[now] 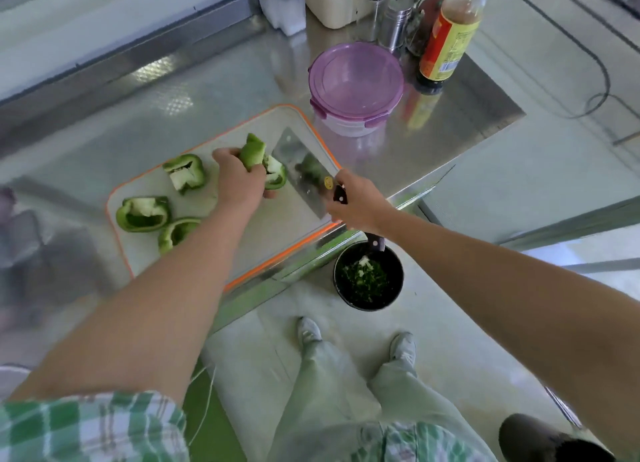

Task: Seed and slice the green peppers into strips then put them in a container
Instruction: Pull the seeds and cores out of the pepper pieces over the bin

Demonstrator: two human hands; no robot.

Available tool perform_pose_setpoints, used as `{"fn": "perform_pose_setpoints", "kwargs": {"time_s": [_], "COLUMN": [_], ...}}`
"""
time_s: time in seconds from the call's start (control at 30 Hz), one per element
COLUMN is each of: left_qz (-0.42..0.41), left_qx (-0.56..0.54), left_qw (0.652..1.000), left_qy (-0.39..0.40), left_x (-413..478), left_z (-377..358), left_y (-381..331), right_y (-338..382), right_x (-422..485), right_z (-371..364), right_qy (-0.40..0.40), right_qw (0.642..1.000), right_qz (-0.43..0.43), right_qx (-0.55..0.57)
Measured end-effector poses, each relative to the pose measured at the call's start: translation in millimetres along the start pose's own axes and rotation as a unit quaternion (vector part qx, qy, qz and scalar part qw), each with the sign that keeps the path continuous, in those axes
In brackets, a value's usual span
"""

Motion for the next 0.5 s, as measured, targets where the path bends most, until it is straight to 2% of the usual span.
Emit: {"fn": "perform_pose_setpoints", "kwargs": {"time_s": [0.17,0.5], "left_qz": [0.056,0.176], "left_qx": [-0.073,-0.18], "left_qw": [0.995,0.968], "left_qy": [0.023,0.019], "left_x": [-64,-121], "left_z": [-29,-48], "left_y": [28,56], "right_y": [-22,-44], "right_x": [-38,-60], "right_z": [24,28], "right_qy": [-0.033,0.06], "right_qw": [0.998,0.99], "right_qz": [0.048,-0.014], "right_qx": [0.005,0.131]}}
Point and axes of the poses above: each hand's wrist, its own x-axis towards the middle knuckle, its own z-axis out of the back of the hand, y = z × x, the point moved 8 cm from there along x, towards the middle knuckle, and after that the axes turned 7 degrees about -y, right-handed, at the moved point
